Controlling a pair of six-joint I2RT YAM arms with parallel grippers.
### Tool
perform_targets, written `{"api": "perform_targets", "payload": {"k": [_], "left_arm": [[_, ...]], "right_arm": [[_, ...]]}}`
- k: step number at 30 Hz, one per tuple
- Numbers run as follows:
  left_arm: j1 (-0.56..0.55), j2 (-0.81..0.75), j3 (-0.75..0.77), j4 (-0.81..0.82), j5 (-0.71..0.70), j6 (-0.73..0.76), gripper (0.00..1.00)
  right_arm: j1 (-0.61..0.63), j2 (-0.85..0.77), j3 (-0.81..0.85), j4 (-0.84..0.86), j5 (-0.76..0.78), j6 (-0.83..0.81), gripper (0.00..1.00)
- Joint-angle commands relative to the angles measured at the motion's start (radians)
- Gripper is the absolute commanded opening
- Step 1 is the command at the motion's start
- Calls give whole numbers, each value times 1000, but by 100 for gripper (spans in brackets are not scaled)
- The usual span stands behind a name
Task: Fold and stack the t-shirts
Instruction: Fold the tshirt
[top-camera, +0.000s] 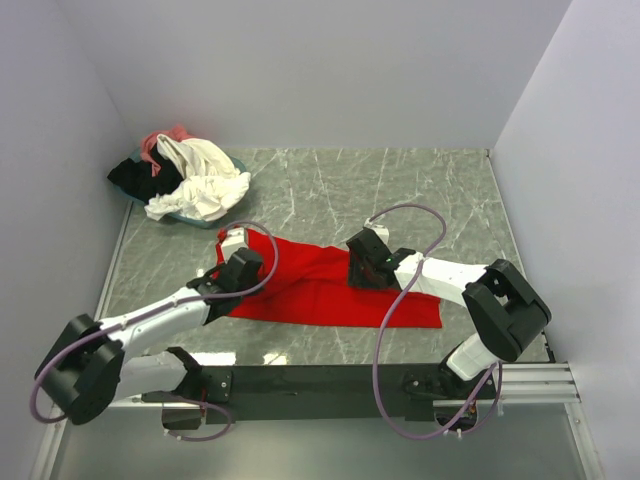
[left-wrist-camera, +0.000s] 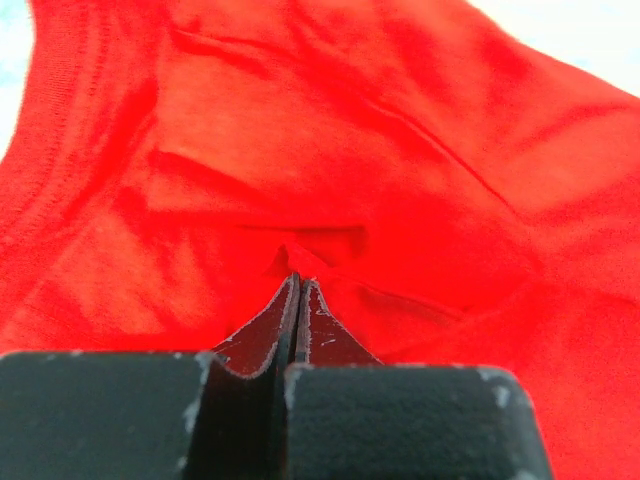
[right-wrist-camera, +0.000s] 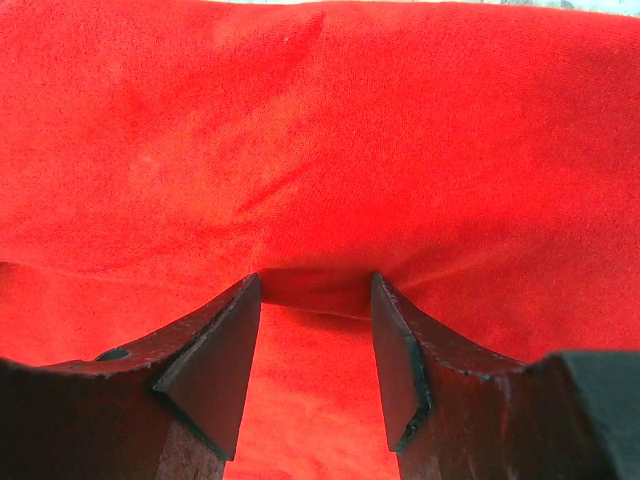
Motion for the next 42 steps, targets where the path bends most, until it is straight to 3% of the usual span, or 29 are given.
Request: {"api": "perform_targets", "payload": {"k": [1,17,20,23,24,27,36,42], "left_arm": [[-34,-82,-38,49,57,18,1],[-161,-140,-104,51,151,-20,3],[-184,-162,-112,27,157,-42,11],[-201,-214,-129,-7,157,-72,23],[-204,-228,-132,-24,154,-83,32],[-208,-298,-143,-81,154,-114,41],[-210,-440,-97,-149,81,-137,49],[-210,-239,-3,-79,-5,-102,56]], "right_arm": [[8,13,46,-11,34,-4,55],[8,25,63,-23,33,-3,55],[8,23,63,-26,34,-3,55],[8,25,63,-28,34,-3,55],[8,28,63,-26,31,-3,55],[9,29,64,-26,33,-4,55],[9,31,64,-23,34,-7,55],[8,36,63,-18,27,-7,55]]}}
